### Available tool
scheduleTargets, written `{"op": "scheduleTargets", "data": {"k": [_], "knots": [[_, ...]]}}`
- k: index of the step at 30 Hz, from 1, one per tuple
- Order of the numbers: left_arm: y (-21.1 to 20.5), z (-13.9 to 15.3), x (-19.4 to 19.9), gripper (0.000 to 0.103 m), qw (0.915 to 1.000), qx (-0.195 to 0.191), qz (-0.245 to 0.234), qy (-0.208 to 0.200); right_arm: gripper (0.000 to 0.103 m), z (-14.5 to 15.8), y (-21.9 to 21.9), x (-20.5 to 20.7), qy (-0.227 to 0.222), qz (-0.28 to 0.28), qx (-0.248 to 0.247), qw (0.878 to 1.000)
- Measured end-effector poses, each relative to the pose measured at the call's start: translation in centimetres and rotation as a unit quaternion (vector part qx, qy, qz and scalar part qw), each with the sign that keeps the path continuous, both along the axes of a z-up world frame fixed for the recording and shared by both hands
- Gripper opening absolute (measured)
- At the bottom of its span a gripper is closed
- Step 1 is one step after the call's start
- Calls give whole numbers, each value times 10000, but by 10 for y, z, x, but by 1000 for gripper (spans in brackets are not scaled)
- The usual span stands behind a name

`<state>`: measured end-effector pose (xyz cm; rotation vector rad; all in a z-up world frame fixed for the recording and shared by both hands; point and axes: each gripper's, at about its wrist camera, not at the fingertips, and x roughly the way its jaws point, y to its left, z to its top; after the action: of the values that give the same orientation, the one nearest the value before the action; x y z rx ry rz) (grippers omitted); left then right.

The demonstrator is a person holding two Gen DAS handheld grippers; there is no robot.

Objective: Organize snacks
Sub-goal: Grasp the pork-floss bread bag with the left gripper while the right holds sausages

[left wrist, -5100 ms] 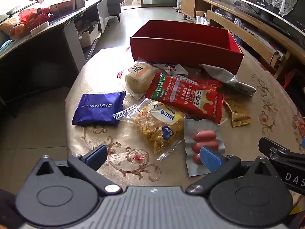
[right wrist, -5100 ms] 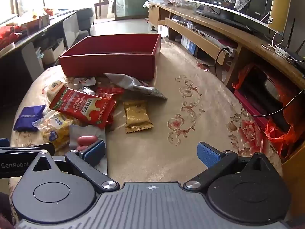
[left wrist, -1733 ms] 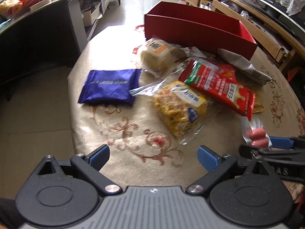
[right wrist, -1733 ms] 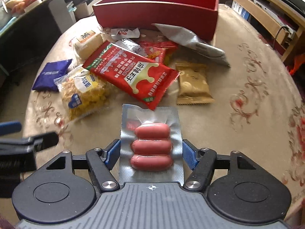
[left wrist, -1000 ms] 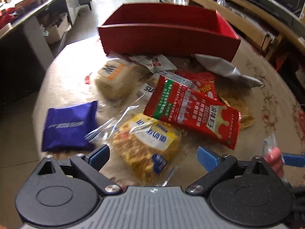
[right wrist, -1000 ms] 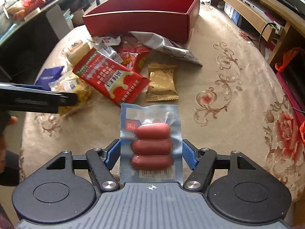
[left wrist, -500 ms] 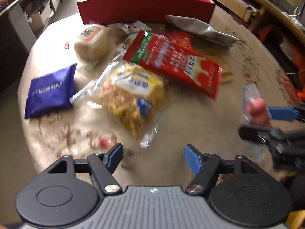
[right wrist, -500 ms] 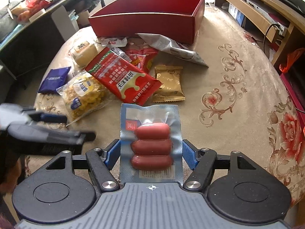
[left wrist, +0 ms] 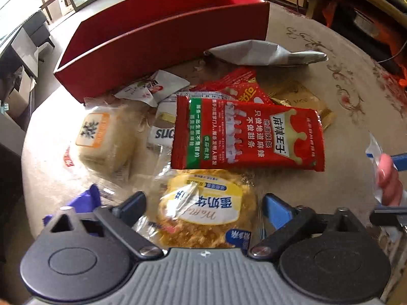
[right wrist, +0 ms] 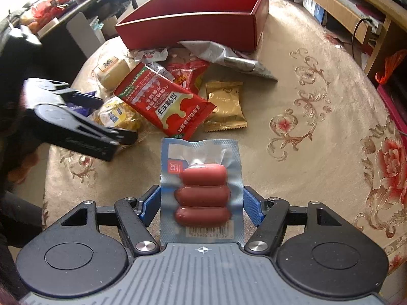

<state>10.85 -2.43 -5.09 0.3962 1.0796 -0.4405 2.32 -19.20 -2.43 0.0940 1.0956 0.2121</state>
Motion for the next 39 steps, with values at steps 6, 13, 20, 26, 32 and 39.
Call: {"op": "scheduleTargets", "data": {"k": [6, 13, 20, 26, 32, 39], "knots": [[-13, 3, -30, 85, 9998, 114, -17, -137, 74, -1, 1, 3, 14, -1, -73, 10000], [-16, 9, -82, 81, 9997, -31, 237, -22, 74, -3, -1, -2, -36, -15, -269, 9996], [-19, -5, -80, 102, 9992, 350, 184, -59, 74, -15, 4, -2, 131, 145, -493, 9986], [-19, -6, -74, 101, 9979, 324, 530, 174, 75, -25, 10, 2, 271, 254, -681, 9970], [-27, 2, -81, 77, 9977, 433, 519, -12, 74, -27, 11, -8, 173, 260, -915, 9953], [-5, 23, -89, 59, 9955, -72, 942, -55, 74, -14, 11, -17, -35, 136, -843, 9963]]}}
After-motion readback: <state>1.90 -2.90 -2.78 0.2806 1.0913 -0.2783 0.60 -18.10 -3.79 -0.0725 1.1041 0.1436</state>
